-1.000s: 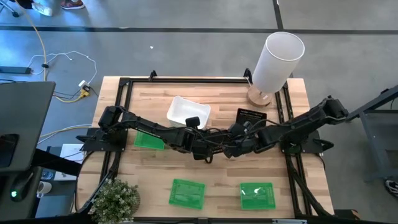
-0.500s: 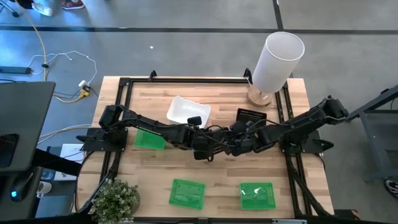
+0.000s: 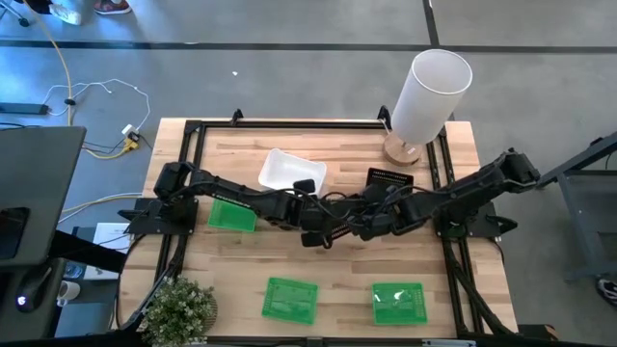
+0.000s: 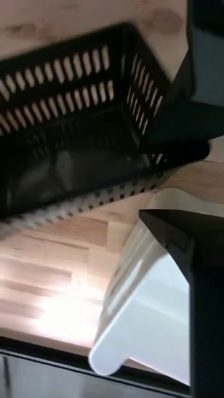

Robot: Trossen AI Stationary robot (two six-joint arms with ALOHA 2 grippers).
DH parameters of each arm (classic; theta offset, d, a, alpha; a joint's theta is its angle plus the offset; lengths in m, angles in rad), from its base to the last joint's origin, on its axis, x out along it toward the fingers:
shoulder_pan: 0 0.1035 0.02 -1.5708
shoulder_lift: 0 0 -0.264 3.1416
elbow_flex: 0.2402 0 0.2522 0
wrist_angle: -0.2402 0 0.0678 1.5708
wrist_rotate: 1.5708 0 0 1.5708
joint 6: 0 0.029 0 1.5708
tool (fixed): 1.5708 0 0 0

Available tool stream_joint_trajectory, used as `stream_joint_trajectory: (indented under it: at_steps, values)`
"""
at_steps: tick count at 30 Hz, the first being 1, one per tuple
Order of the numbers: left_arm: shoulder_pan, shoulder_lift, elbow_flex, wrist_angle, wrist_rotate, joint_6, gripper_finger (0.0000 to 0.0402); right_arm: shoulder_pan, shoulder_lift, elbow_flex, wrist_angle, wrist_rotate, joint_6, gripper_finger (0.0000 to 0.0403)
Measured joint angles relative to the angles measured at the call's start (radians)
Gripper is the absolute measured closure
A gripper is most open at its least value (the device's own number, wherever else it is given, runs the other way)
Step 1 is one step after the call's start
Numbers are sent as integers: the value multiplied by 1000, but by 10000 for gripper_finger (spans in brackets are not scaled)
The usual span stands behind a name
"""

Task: Stack baskets by color
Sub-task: Stack the bottom black bin on top of the other black bins

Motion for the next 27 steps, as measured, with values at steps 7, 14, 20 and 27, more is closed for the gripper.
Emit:
stream_joint_trajectory:
  at_steps: [7, 14, 20, 27]
  values:
    - [-20, -24, 0, 28, 0, 41, 263, -21, -1, 0, -49, 0, 0, 402]
    - [-23, -77, 0, -16, -1, 59, 264, -24, -13, 0, -79, 0, 1, 403]
    - [-23, -121, 1, -93, 3, 67, 265, -24, -63, 0, -112, 6, -2, 403]
    - [-23, -153, -7, -107, 42, 59, 266, -23, -162, 0, -170, 52, -33, 403]
